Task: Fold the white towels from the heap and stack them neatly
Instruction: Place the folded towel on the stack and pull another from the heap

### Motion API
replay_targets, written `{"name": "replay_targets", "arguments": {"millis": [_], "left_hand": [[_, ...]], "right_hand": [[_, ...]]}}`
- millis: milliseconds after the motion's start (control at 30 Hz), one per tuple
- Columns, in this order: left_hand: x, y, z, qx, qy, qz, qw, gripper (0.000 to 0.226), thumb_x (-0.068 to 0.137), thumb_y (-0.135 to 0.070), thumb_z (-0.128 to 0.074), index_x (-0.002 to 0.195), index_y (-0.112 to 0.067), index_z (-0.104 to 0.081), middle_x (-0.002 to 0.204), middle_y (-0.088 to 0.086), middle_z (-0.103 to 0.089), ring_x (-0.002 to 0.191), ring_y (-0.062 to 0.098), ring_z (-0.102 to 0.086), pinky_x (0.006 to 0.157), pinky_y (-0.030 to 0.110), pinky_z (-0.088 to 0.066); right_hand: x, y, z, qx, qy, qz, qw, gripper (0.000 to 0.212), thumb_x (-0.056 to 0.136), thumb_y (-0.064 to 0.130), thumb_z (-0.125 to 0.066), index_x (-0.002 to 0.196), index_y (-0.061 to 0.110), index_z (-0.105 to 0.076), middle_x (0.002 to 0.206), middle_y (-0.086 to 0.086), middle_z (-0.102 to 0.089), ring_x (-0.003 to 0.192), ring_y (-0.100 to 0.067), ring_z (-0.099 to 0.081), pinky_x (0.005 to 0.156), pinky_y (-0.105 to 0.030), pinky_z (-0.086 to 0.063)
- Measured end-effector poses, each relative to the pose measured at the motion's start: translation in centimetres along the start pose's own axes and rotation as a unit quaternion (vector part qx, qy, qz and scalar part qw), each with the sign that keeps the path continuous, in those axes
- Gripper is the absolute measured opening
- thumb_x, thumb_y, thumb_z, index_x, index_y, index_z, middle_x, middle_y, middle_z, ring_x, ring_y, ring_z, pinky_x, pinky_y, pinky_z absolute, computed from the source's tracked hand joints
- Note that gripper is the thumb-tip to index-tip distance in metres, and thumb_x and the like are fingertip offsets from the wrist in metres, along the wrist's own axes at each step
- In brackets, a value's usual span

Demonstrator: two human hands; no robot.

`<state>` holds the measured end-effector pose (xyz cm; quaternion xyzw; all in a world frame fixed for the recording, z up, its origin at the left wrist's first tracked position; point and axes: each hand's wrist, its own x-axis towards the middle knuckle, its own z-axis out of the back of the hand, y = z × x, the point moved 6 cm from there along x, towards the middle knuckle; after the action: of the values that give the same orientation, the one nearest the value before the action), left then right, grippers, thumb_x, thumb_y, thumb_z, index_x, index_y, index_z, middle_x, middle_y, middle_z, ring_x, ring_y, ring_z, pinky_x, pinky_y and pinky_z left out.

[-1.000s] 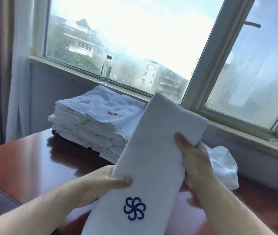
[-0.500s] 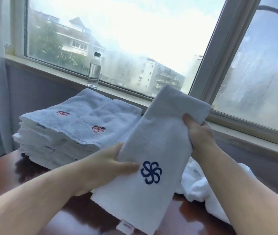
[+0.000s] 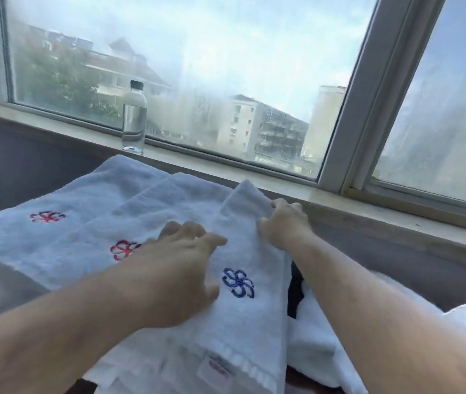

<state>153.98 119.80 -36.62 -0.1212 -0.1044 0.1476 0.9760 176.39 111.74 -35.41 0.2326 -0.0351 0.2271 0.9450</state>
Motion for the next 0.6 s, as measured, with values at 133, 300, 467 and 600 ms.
{"name": "replay_targets", "arguments": {"millis": [133,300,467,600], "left_hand": [[1.4,-1.0,-0.4,0.027,-0.007,-0.033,0.999,0.055,0.098,-0.053,-0.032,0.151,-0.048,-0.021,0.163,-0.017,-0.009,0.145,0.001,-0.002,0.117,0.034,-0.009],[1.3,0.3,-3.2,0.067,0.032,-0.017,0.997,0.078,0.082,-0.084,-0.009,0.151,-0.052,0.011,0.163,-0.020,0.018,0.148,0.002,0.018,0.120,0.032,0.010],[0.9,0.8,-4.0,0.047,0.000,-0.020,0.999,0.086,0.067,-0.088,0.003,0.146,-0.058,0.018,0.159,-0.028,0.023,0.143,-0.008,0.023,0.117,0.030,0.016],[1.1,1.1,-3.9,0.031,-0.005,-0.021,0.999,0.086,0.065,-0.090,0.003,0.145,-0.061,0.017,0.158,-0.032,0.020,0.142,-0.011,0.020,0.112,0.024,0.017]], "right_hand": [[0.7,1.3,-1.3,0.041,0.017,0.052,0.998,0.052,0.100,0.045,-0.042,0.149,0.029,-0.040,0.151,-0.006,-0.035,0.132,-0.029,-0.045,0.109,-0.048,-0.041],[2.2,1.9,-3.1,0.036,0.018,0.080,0.996,0.063,0.097,0.063,-0.033,0.156,0.043,-0.021,0.160,-0.003,-0.026,0.143,-0.030,-0.033,0.115,-0.051,-0.031],[3.0,1.3,-6.2,-0.021,0.014,0.072,0.997,0.066,0.093,0.068,-0.017,0.155,0.045,-0.015,0.162,-0.001,-0.026,0.143,-0.036,-0.031,0.116,-0.054,-0.026],[3.4,0.7,-6.7,-0.011,-0.006,0.079,0.997,0.064,0.095,0.065,-0.018,0.155,0.043,-0.022,0.161,0.001,-0.032,0.143,-0.034,-0.031,0.117,-0.050,-0.021]]}}
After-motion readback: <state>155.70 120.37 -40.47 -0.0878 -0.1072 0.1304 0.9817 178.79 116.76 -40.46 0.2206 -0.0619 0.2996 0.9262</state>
